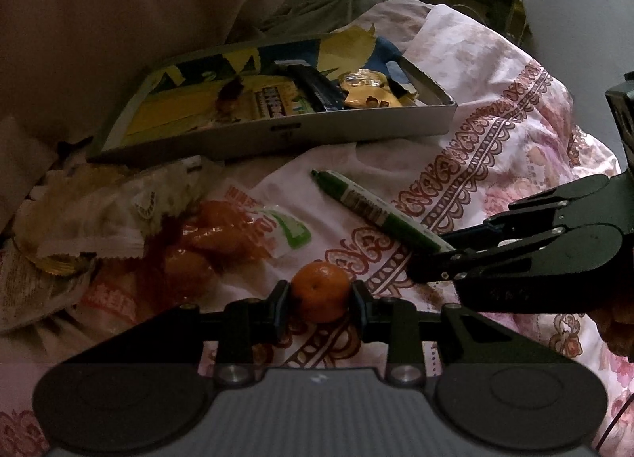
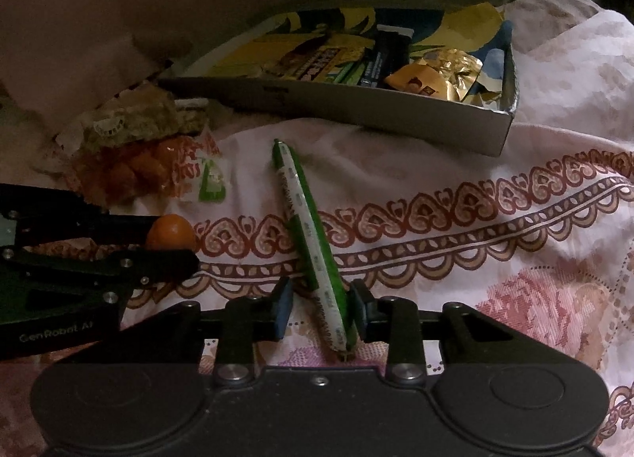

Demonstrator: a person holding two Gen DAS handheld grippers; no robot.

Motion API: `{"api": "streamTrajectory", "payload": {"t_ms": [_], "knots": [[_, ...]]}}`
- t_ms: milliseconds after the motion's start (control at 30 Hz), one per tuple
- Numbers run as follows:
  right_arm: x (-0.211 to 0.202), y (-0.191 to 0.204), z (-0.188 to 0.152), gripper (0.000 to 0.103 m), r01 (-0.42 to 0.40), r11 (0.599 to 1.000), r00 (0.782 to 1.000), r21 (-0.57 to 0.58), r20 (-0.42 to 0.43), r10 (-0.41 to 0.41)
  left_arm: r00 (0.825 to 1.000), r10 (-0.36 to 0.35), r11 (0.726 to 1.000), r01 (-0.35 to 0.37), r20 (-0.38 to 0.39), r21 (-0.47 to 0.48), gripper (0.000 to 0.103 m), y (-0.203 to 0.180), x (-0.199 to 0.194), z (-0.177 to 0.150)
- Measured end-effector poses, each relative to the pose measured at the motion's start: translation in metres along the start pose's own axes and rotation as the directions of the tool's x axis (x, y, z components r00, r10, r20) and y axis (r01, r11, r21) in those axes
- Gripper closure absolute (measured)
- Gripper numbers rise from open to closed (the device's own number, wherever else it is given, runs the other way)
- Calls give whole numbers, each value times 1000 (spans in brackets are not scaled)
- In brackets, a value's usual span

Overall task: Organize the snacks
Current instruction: 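Close the right gripper on the green stick while the left closes on the tangerine, then lift the green stick with the right gripper while the left lifts the tangerine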

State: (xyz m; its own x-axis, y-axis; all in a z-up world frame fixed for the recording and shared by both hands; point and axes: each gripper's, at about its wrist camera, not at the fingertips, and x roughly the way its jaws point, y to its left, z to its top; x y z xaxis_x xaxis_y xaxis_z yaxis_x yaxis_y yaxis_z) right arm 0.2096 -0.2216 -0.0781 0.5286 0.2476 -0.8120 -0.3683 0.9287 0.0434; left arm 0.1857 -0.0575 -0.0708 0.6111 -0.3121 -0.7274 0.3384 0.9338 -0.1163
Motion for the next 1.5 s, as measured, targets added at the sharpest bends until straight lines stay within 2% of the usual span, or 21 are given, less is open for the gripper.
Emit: {"api": "streamTrajectory", "payload": {"t_ms": [133,300,700,1500], "knots": [[0,3,0,69,22,1000,1000,4,2,-22,1000,0,1000,0,0,-11,67,0,1,0],[-2,3,-1,77,39,999,999,18,11,-40,1000,-3,1000,3,0,-19,67,1,0,1],[-6,5,-1,79,37,999,999,25,19,-38,1000,-9,999,9,0,-37,67,3,-1,3],[-30,9,-1,81,16,999,998,42,63,-18,999,-15,998,18,46,-56,67,3,-15,13]]}}
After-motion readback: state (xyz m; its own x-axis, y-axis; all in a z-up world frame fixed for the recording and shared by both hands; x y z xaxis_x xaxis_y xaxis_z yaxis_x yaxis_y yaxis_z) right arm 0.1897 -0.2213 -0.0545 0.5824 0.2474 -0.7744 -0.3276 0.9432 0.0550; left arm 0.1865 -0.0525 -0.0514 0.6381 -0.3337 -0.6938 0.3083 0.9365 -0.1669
